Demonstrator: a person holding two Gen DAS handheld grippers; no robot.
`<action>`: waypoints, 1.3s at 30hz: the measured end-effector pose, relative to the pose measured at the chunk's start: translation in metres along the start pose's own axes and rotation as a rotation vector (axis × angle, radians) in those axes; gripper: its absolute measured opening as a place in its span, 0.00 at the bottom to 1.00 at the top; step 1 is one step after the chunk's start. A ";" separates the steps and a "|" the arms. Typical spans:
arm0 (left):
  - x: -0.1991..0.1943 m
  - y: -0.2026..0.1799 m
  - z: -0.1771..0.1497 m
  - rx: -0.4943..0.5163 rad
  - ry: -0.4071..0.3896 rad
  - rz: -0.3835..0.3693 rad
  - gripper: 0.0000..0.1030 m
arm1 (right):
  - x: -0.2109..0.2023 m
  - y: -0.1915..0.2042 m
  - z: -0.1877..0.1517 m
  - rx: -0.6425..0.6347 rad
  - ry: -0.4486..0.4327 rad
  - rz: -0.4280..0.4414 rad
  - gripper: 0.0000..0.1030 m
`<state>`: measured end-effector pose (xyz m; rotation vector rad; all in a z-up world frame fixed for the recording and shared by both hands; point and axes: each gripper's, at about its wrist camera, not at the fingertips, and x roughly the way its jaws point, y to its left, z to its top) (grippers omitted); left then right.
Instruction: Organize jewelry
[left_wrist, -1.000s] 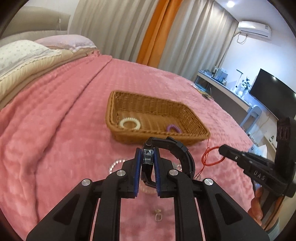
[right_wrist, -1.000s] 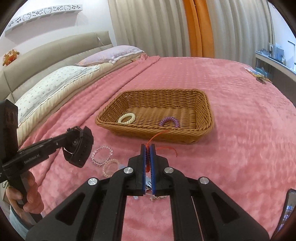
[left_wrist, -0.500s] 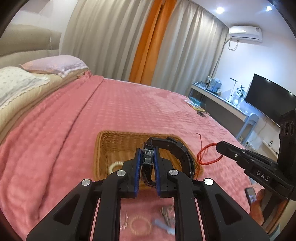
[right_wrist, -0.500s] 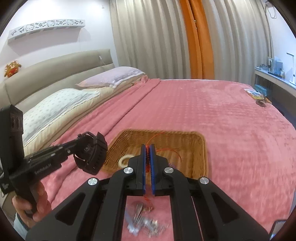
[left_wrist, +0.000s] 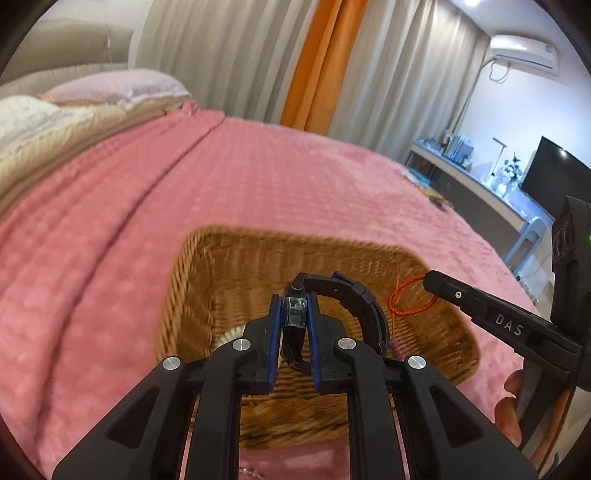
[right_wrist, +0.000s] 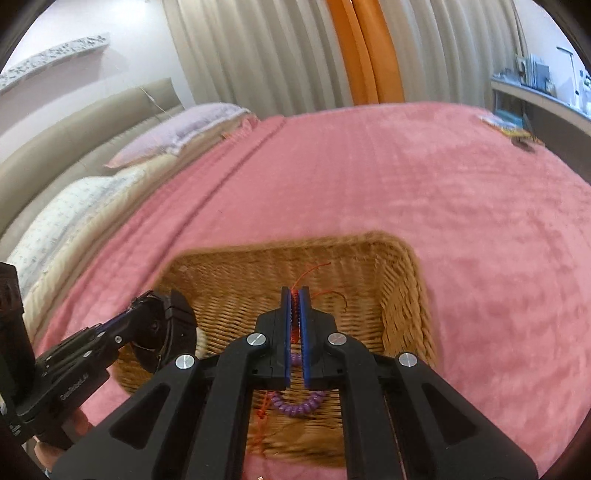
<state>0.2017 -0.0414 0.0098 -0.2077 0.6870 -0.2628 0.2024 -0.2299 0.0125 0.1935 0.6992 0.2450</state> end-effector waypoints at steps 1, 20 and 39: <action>0.005 0.001 -0.003 0.001 0.014 0.007 0.11 | 0.004 -0.002 -0.002 0.003 0.012 -0.006 0.03; -0.085 -0.009 -0.011 0.031 -0.063 -0.051 0.62 | -0.064 0.005 -0.040 -0.017 0.049 0.019 0.05; -0.180 -0.010 -0.097 0.063 -0.077 -0.041 0.78 | -0.137 0.051 -0.126 -0.208 0.035 -0.018 0.50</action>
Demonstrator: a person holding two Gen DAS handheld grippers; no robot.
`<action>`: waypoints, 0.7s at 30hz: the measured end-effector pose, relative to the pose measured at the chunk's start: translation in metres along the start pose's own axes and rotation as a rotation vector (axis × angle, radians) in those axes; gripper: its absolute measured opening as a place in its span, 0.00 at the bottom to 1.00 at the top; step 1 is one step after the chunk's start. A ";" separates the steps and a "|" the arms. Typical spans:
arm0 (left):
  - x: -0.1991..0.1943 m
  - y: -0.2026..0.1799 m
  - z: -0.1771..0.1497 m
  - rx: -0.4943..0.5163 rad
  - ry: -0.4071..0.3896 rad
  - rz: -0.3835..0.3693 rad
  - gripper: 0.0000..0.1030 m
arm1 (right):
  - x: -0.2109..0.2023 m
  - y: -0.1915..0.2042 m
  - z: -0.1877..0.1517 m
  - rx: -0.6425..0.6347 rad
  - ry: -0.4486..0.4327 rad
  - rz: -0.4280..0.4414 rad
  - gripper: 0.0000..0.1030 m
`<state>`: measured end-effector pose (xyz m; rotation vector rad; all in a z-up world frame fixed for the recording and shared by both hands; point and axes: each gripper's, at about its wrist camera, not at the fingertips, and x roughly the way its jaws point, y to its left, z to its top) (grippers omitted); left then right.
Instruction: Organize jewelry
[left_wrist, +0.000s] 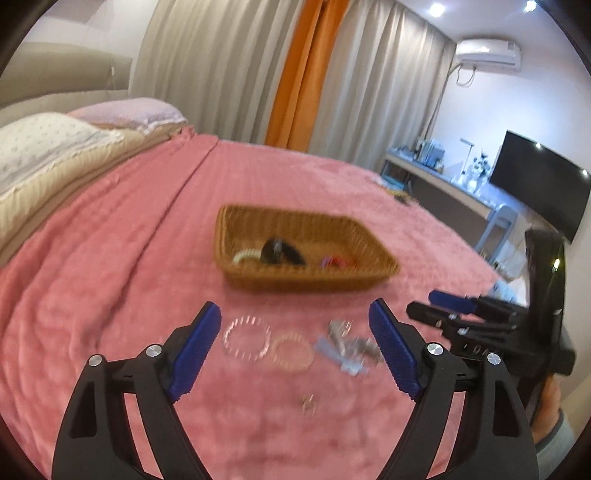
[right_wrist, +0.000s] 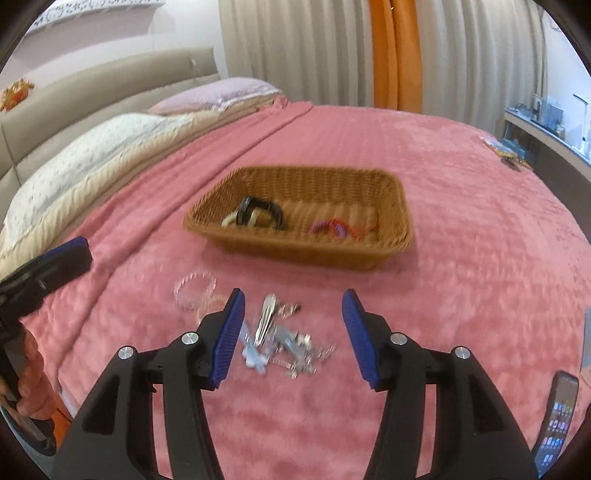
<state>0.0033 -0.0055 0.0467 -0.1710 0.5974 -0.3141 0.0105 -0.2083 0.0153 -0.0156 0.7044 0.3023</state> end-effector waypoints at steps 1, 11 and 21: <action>0.004 0.003 -0.008 -0.007 0.022 0.004 0.78 | 0.002 0.002 -0.003 -0.004 0.009 0.003 0.50; 0.038 0.013 -0.052 -0.012 0.185 -0.018 0.70 | 0.048 0.028 -0.032 -0.033 0.136 0.095 0.25; 0.069 -0.001 -0.072 0.050 0.306 -0.041 0.51 | 0.077 0.041 -0.026 -0.075 0.189 0.133 0.24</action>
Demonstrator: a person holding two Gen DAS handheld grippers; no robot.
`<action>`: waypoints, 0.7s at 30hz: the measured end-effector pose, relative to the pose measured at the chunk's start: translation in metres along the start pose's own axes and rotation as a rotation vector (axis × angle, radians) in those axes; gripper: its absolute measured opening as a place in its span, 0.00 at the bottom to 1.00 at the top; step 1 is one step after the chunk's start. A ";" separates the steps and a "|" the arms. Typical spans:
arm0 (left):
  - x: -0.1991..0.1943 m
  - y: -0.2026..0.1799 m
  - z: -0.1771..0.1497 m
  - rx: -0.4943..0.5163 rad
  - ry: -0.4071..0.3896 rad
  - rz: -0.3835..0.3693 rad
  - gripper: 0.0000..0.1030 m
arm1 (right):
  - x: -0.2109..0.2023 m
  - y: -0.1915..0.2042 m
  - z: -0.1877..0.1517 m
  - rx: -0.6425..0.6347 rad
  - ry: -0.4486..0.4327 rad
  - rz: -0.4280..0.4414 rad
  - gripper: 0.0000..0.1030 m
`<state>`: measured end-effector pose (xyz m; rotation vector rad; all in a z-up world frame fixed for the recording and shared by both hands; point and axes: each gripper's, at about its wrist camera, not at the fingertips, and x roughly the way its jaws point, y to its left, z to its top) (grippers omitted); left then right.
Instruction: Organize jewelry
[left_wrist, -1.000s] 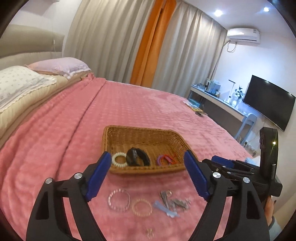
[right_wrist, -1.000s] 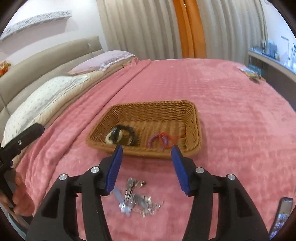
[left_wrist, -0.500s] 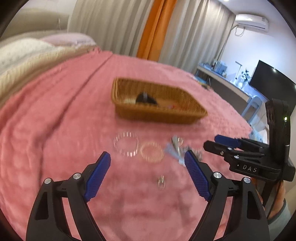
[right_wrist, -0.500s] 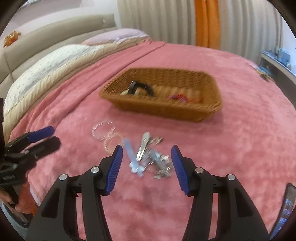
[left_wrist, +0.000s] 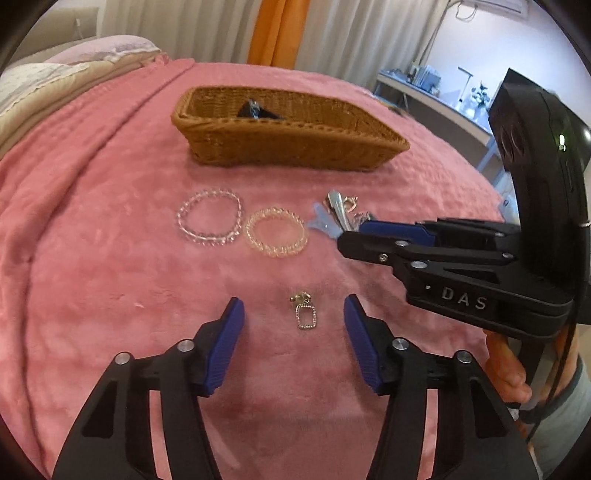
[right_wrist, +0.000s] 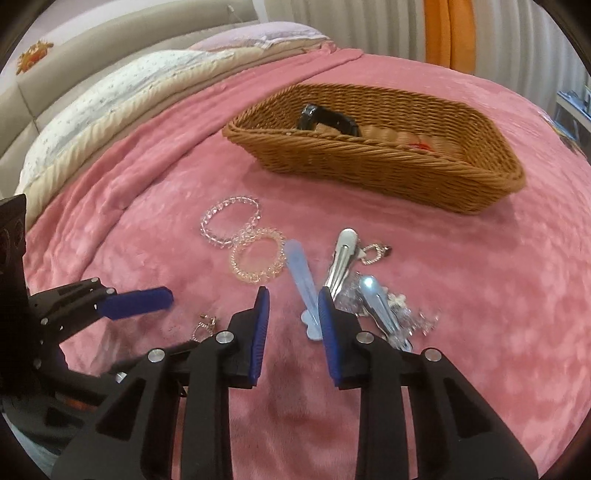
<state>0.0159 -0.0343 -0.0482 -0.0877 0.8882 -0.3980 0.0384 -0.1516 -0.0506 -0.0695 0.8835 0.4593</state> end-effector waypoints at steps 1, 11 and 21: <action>0.004 -0.001 0.000 0.004 0.007 0.009 0.49 | 0.003 0.000 0.001 0.000 0.004 -0.003 0.24; 0.008 -0.005 -0.003 0.049 0.008 0.079 0.01 | 0.012 0.009 -0.001 -0.054 0.045 -0.052 0.11; 0.003 0.004 -0.009 0.004 -0.022 0.035 0.01 | -0.033 -0.005 -0.050 0.140 0.000 -0.190 0.11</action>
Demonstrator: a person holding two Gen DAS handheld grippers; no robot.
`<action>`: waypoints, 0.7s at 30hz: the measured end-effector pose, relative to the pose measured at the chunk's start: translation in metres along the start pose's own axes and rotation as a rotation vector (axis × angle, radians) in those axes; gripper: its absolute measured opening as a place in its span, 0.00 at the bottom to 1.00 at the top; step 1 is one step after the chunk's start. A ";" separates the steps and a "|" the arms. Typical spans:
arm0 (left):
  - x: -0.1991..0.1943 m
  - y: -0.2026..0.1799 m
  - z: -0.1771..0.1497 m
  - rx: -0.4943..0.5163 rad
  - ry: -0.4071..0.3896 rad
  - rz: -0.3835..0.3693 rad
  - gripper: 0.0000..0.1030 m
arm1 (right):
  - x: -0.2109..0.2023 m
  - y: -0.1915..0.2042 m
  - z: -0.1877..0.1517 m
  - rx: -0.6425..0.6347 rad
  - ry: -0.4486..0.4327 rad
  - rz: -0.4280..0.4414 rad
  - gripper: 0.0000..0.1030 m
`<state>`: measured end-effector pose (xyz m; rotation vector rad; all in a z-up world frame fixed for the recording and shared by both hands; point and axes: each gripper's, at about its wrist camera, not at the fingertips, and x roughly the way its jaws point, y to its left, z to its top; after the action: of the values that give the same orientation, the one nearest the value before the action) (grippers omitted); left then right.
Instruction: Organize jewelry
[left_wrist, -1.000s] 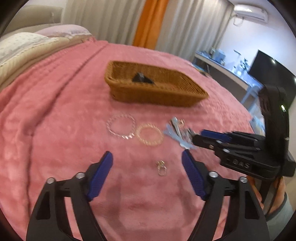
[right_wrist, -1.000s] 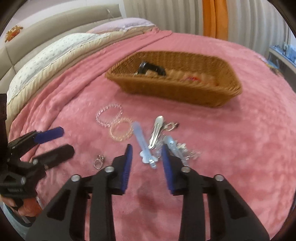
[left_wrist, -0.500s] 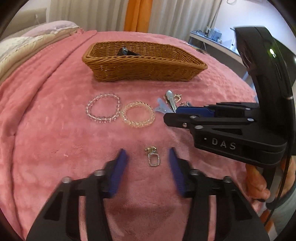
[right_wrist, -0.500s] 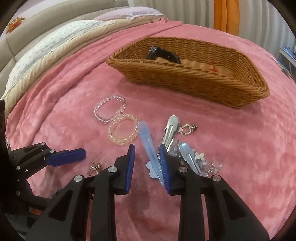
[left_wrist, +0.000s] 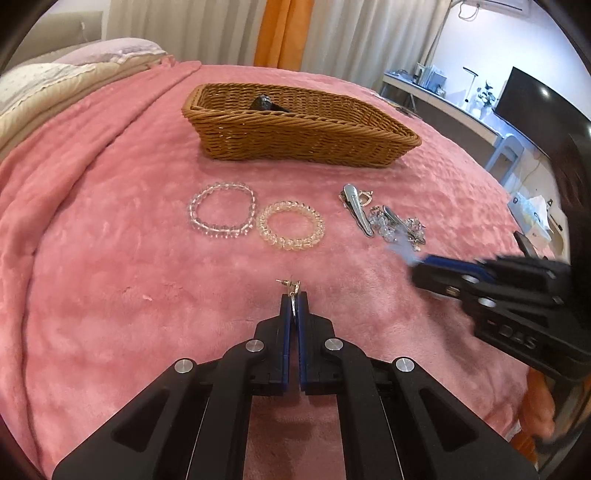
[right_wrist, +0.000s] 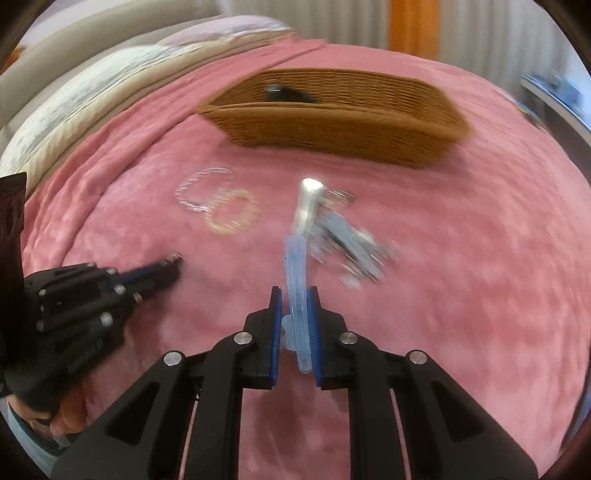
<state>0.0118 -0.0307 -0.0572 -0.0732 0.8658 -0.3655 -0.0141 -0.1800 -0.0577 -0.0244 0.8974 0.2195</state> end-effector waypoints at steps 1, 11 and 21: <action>0.000 -0.001 0.000 0.002 -0.002 -0.001 0.01 | -0.002 -0.004 -0.005 0.022 -0.005 -0.018 0.11; -0.002 0.003 -0.003 0.004 -0.012 -0.030 0.04 | -0.001 -0.015 -0.019 0.101 -0.034 0.036 0.23; -0.011 0.001 -0.005 0.028 -0.036 -0.026 0.42 | -0.007 -0.012 -0.015 0.076 -0.074 -0.027 0.56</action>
<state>0.0014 -0.0259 -0.0524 -0.0654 0.8248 -0.3995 -0.0274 -0.1947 -0.0624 0.0424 0.8307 0.1602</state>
